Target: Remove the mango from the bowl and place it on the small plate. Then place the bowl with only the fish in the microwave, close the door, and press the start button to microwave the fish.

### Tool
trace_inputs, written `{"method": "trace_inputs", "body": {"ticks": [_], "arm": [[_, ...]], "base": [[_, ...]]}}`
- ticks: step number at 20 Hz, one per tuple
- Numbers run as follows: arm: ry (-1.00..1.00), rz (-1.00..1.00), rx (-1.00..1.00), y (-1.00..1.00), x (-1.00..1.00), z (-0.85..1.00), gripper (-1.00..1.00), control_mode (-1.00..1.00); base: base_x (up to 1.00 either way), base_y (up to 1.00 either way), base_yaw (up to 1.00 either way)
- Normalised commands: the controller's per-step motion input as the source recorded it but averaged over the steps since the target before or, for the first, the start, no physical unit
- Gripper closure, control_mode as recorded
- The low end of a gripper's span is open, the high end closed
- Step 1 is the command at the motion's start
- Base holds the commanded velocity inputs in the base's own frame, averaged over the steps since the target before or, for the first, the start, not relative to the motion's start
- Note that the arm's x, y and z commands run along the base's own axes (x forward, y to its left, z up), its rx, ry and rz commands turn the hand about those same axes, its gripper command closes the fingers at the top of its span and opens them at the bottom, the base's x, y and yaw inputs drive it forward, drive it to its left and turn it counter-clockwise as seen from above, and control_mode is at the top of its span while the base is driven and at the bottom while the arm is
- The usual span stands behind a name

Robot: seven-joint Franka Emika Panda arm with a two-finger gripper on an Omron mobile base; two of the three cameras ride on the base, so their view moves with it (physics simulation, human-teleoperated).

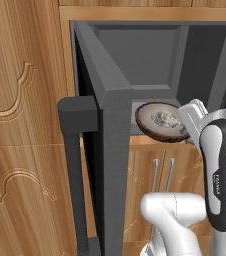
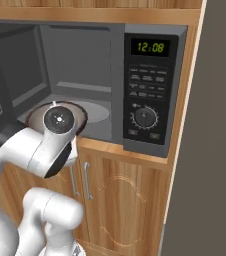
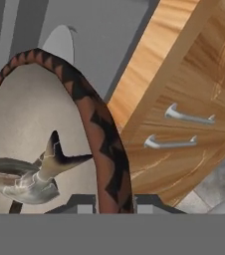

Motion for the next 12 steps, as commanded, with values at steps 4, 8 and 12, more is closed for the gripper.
{"method": "trace_inputs", "body": {"ticks": [4,8,12], "arm": [[0.0,-0.1,0.08,0.4,0.77,0.06,1.0,-1.0],[0.03,-0.12,0.01,0.18,0.87,0.0,1.0,-1.0],[0.06,-0.02,0.0,0.0,0.77,-0.01,1.0,-1.0]], "base": [[0.0,0.0,0.0],[0.0,0.0,0.0],[0.0,0.0,0.0]]}}
